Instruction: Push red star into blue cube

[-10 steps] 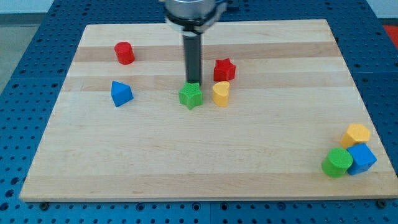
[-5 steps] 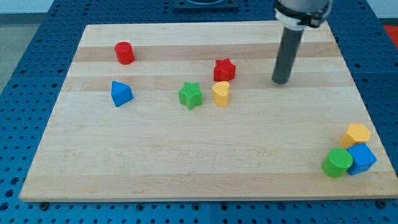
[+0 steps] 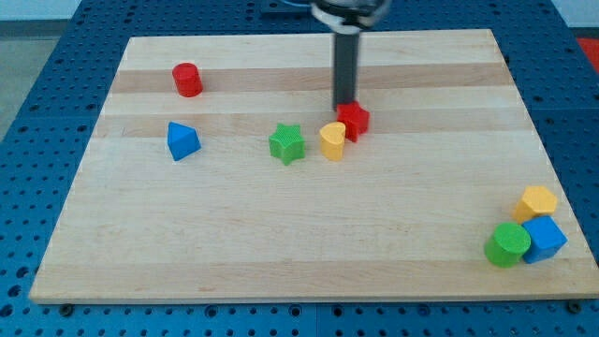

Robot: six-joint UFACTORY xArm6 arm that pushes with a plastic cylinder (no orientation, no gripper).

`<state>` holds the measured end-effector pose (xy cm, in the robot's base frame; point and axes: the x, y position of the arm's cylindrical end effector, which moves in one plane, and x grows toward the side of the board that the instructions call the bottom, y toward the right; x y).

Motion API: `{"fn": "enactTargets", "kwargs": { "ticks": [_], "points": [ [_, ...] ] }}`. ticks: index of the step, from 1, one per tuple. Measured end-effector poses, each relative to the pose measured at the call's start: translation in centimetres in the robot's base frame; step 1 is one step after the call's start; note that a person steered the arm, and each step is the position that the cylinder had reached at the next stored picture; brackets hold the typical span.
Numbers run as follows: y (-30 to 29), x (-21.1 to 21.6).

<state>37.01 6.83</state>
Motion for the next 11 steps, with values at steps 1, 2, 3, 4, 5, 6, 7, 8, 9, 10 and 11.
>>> {"fn": "enactTargets", "kwargs": {
  "ticks": [1, 2, 3, 4, 5, 6, 7, 8, 9, 10, 11],
  "points": [
    [5.3, 3.8],
    [6.0, 4.5],
    [4.3, 0.4],
    [0.1, -1.3],
    [-2.6, 1.1],
    [-0.5, 4.5],
    [5.1, 7.7],
    [7.9, 10.6],
    [7.3, 10.6],
    [7.0, 8.9],
    [9.3, 9.4]
  ]
}}
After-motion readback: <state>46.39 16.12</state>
